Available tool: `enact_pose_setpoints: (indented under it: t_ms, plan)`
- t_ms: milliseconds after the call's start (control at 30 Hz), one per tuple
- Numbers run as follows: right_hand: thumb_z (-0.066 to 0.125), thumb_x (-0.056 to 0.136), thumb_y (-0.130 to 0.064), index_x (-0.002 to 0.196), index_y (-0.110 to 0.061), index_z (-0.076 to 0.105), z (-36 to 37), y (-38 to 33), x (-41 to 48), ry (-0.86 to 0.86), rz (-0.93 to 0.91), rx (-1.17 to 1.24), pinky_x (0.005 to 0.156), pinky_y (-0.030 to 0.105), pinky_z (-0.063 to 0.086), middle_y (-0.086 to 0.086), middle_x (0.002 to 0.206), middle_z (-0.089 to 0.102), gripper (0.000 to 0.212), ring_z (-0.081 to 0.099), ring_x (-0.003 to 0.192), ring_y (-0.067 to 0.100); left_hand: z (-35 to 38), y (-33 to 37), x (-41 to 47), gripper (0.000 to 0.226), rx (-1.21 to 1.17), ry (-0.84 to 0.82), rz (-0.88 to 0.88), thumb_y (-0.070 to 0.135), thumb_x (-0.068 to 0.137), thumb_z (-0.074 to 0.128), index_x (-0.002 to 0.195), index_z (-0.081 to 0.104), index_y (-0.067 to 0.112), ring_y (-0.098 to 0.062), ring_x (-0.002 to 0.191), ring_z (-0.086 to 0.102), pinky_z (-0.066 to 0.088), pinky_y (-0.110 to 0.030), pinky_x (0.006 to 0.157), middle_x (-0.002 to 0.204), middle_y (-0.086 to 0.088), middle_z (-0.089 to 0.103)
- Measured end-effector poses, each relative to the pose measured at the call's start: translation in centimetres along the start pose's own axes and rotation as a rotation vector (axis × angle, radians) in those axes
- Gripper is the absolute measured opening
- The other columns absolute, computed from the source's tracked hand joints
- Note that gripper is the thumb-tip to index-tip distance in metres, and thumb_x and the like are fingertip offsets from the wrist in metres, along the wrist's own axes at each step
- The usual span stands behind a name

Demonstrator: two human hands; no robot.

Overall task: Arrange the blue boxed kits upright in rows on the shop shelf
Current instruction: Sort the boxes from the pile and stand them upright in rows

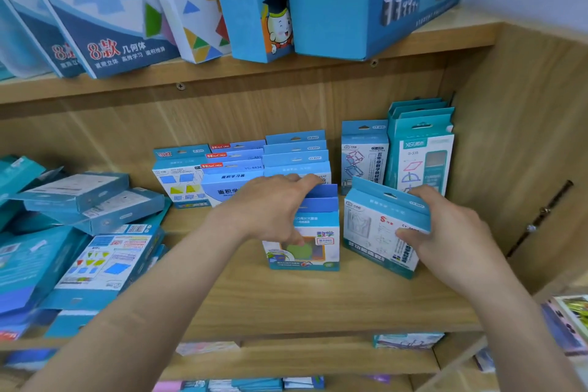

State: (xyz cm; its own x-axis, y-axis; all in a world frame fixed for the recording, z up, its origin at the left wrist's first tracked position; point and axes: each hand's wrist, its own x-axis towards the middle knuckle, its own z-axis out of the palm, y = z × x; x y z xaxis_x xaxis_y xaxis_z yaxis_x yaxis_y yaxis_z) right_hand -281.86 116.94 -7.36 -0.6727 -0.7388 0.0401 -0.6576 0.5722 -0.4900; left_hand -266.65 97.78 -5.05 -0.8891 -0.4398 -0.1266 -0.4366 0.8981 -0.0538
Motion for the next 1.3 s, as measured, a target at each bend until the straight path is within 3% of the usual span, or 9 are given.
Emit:
enact_pose_setpoints:
  t_ms: [300,433,600,733,933,1067,1133,1200,1300]
  plan:
    - [0.072,0.080,-0.034,0.120,-0.032,0.042,1.5,-1.3,0.6,0.018,-0.067,0.069,0.074,0.037,0.055,-0.001,0.117,0.064,0.050,0.061,0.103,0.020,0.1,-2.3,-2.0,0.078,-0.018,-0.028,-0.069,0.049,0.058,0.077,0.119,0.029,0.038,-0.020,0.087,0.054,0.043,-0.034,0.066,0.099,0.008,0.059]
    - [0.069,0.078,-0.050,0.119,-0.045,0.036,1.8,-2.0,0.4,0.030,-0.135,0.090,0.070,0.041,0.055,-0.009,0.113,0.064,0.053,0.062,0.099,0.018,0.6,-5.0,-4.1,0.080,-0.086,-0.054,-0.192,0.048,0.051,0.077,0.116,0.030,0.043,-0.017,0.089,0.056,0.050,-0.037,0.074,0.102,0.011,0.060]
    - [0.065,0.081,-0.052,0.131,-0.044,0.033,2.2,-2.5,0.9,0.033,-0.210,0.065,0.075,0.039,0.053,-0.011,0.125,0.056,0.060,0.056,0.107,0.016,1.3,-6.2,-4.8,0.087,-0.193,-0.032,-0.243,0.053,0.056,0.078,0.128,0.032,0.040,-0.014,0.104,0.053,0.048,-0.038,0.088,0.117,0.012,0.057]
    - [0.065,0.081,-0.050,0.137,-0.037,0.036,2.3,-2.6,1.2,0.089,-0.264,0.010,0.084,0.039,0.046,-0.004,0.128,0.049,0.064,0.048,0.116,0.020,2.2,-6.2,-5.1,0.098,-0.194,0.077,-0.233,0.062,0.059,0.076,0.140,0.026,0.039,-0.012,0.122,0.040,0.036,-0.039,0.101,0.133,0.014,0.048]
    - [0.062,0.085,-0.044,0.137,-0.026,0.044,2.2,-3.3,1.5,0.200,-0.380,0.023,0.100,0.043,0.038,0.000,0.135,0.047,0.058,0.038,0.125,0.020,3.0,-6.1,-6.4,0.086,-0.318,0.302,-0.220,0.076,0.060,0.058,0.136,0.034,0.042,-0.007,0.128,0.032,0.034,-0.043,0.106,0.136,0.018,0.043]
    - [0.057,0.088,-0.040,0.137,-0.020,0.046,2.3,-4.7,1.0,0.230,-0.485,0.074,0.107,0.036,0.031,0.002,0.140,0.048,0.054,0.039,0.131,0.019,3.7,-5.7,-7.9,0.058,-0.515,0.605,-0.260,0.060,0.081,0.053,0.130,0.048,0.031,-0.008,0.123,0.040,0.038,-0.029,0.100,0.130,0.017,0.048]
    - [0.054,0.090,-0.041,0.140,-0.024,0.042,2.4,-5.8,0.3,0.196,-0.518,0.164,0.107,0.023,0.025,-0.007,0.142,0.044,0.053,0.035,0.133,0.010,4.5,-5.0,-8.7,0.043,-0.743,0.773,-0.358,0.047,0.089,0.054,0.128,0.049,0.031,-0.006,0.121,0.046,0.041,-0.032,0.100,0.127,0.017,0.052]
    - [0.054,0.089,-0.046,0.143,-0.034,0.034,3.4,-7.1,-0.4,0.051,-0.495,0.359,0.103,0.015,0.023,-0.022,0.135,0.041,0.059,0.033,0.128,-0.004,5.4,-4.1,-9.5,0.037,-1.062,0.879,-0.486,0.039,0.093,0.054,0.128,0.048,0.031,-0.004,0.119,0.051,0.044,-0.037,0.101,0.126,0.015,0.054]
    - [0.057,0.078,-0.061,0.143,-0.052,0.018,6.1,-8.7,-0.5,-0.278,-0.378,0.673,0.110,0.031,0.031,-0.049,0.120,0.033,0.077,0.036,0.123,-0.015,6.8,-2.5,-10.3,0.052,-1.429,0.823,-0.613,0.052,0.087,0.057,0.135,0.042,0.039,-0.001,0.116,0.055,0.042,-0.037,0.105,0.131,0.014,0.056]
